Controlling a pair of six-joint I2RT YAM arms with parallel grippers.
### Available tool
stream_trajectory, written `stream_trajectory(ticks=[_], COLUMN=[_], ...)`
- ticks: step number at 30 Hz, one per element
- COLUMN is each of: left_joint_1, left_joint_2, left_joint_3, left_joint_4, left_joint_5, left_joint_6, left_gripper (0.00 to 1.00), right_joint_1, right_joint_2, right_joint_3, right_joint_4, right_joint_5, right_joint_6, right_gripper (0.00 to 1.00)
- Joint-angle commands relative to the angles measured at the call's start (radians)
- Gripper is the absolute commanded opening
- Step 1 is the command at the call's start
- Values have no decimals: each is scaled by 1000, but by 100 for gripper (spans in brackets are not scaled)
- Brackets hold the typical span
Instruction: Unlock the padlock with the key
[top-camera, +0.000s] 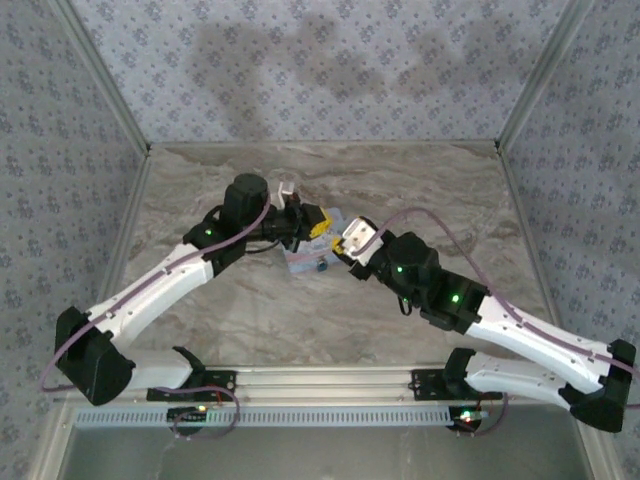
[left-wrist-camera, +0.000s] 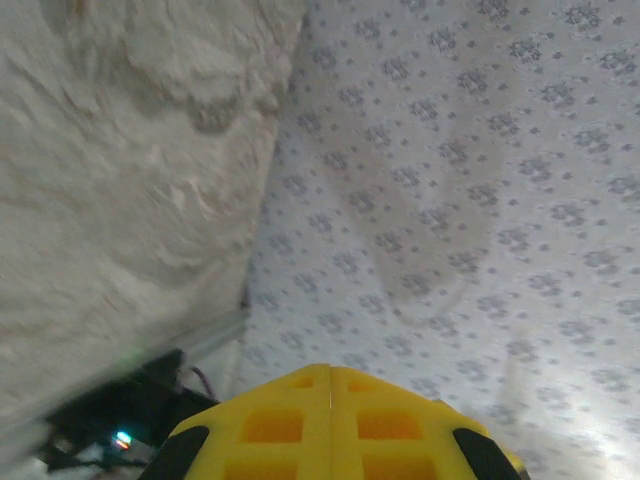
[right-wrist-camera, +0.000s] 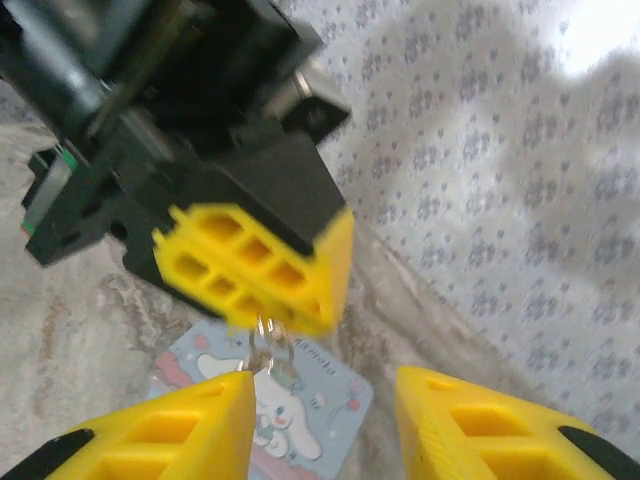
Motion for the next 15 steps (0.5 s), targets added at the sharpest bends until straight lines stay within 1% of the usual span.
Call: stream_trajectory(ticks=[1, 3, 4, 5, 6, 9, 10, 12, 15], left_joint_1=[7, 8, 5, 3, -2, -17, -28, -52, -88], left_joint_2=[-25, -30, -35, -38, -43, -53, -58, -70, -98], left_joint_3=[68, 69, 63, 56, 48, 20, 13, 3, -28], left_joint_4=[-135, -129, -115, -93, -72, 17, 47, 73, 135], left_joint_5=[-104, -140, -160, -171, -182, -195, -201, -234, -283], left_joint_6=[242, 305, 331, 360, 385, 434, 452, 498, 543], left_gripper=[0, 0, 0, 0, 0, 0, 0, 0, 0], right_joint_1=[-42, -77, -106, -138, -182, -308, -341, -373, -389], right_joint_2=[-41, -51, -54, -59, -59, -55, -53, -47, -37], right_joint_3=[16, 20, 13, 6, -6, -58, -77, -110, -123], right_joint_4=[-91, -119, -119, -107, -85, 63, 118, 229, 326], right_joint_5=[-47, -96, -145, -212, -310, -536, -594, -668, -736], right_joint_6=[294, 440, 520, 583, 646, 834, 892, 983, 1061], right_gripper=[44, 44, 43, 43, 42, 40, 39, 39, 42])
